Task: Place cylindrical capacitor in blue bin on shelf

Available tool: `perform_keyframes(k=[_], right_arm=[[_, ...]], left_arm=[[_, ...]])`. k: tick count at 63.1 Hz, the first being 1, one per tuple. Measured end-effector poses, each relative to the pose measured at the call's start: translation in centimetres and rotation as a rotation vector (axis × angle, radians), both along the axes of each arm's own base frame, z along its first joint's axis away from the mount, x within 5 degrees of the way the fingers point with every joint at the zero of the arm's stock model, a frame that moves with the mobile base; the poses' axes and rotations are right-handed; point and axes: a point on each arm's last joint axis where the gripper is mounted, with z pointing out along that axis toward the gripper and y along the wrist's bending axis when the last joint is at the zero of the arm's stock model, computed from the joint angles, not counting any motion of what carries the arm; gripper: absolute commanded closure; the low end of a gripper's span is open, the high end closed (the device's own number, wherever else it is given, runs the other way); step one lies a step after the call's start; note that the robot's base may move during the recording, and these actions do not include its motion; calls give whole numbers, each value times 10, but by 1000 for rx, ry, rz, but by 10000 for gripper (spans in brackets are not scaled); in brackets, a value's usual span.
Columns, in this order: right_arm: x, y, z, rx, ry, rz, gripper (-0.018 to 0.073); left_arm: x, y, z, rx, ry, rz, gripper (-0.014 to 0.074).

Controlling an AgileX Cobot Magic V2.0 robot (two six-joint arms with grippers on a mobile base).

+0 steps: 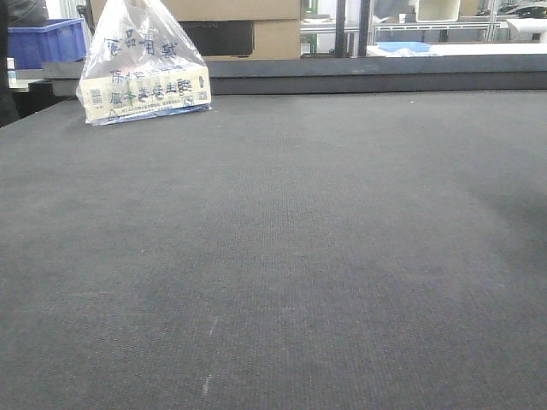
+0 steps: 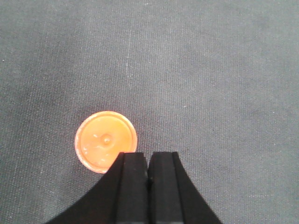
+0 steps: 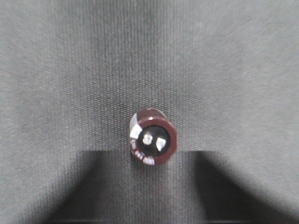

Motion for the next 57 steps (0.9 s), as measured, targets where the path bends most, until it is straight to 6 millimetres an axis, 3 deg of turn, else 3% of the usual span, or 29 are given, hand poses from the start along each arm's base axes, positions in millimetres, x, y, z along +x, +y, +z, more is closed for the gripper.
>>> perform_keyframes(k=[16,29,51,57], right_arm=[[13,-14,-23,30,68,-86,195],[21,-12,-34,39,73,-90,209],[23,-11,-37,52,72,-97,213],[23,-11,-37,52,72,-97,283]], left_arm=[[0,0,0,0,3,0,707],[0,0,0,0,3,0,707],[0,0,0,-5,5,2,707],[0,0,0,-5,5,2,707]])
